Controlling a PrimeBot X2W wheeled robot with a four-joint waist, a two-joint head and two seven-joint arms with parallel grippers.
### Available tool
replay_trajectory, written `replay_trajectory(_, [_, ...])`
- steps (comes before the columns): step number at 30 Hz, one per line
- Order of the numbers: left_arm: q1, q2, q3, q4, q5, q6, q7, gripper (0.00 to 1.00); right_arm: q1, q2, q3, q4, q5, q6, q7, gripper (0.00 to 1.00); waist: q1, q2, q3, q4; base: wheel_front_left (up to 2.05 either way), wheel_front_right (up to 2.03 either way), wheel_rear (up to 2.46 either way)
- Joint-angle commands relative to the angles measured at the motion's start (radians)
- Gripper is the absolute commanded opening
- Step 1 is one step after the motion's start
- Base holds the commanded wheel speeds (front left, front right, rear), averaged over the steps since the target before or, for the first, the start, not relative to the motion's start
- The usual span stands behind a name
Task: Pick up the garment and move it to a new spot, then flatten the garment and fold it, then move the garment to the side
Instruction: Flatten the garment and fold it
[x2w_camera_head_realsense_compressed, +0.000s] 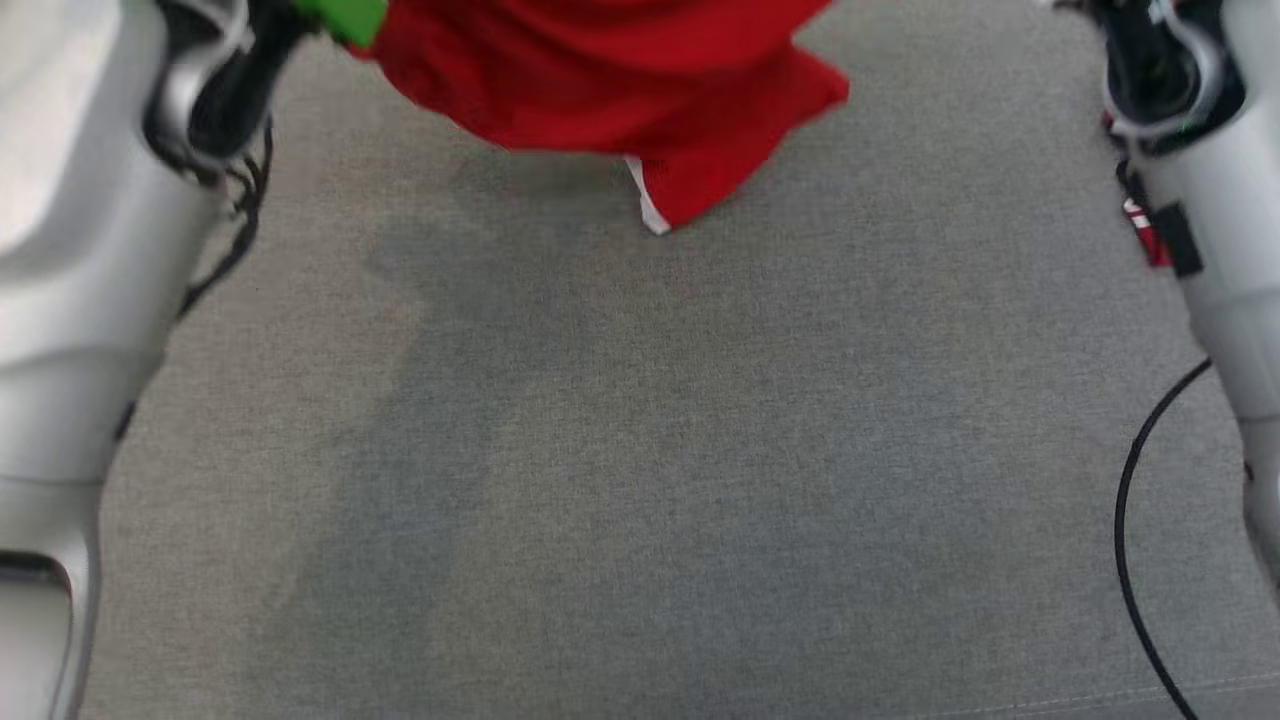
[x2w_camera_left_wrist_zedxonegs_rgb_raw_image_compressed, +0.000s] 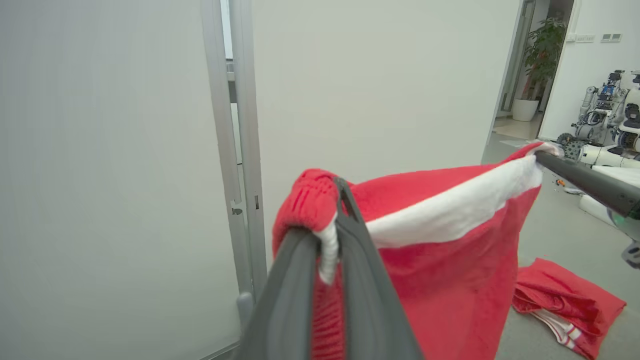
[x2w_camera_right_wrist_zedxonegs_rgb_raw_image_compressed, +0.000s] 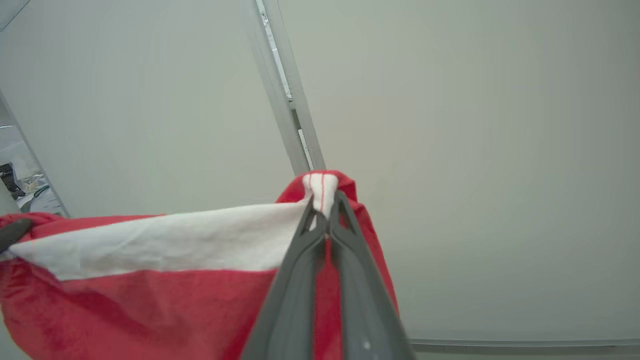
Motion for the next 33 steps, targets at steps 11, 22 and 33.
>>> replay_trajectory(11, [-0.468,-0.045,-0.006,0.22,-0.068,0.002,-0.015,0.0,-0.487,0.057,-0.075,0.267,0.046,-0.001,-0.007,0.0,-0.0001,0.0,0.241,-0.073,0.0,0.0,0.0])
replay_trajectory(22, [-0.455,-0.023,-0.098,0.32,-0.154,0.002,-0.087,0.0,-0.487,0.067,0.002,0.352,0.089,-0.001,-0.064,0.0,-0.0001,0.0,0.303,-0.092,0.0,0.0,0.0])
replay_trajectory(33, [-0.035,0.029,-0.191,0.191,-0.267,0.002,-0.225,0.0,-0.072,-0.014,0.181,0.186,0.223,-0.001,-0.095,0.0,-0.0001,0.0,0.205,-0.095,0.0,0.0,0.0])
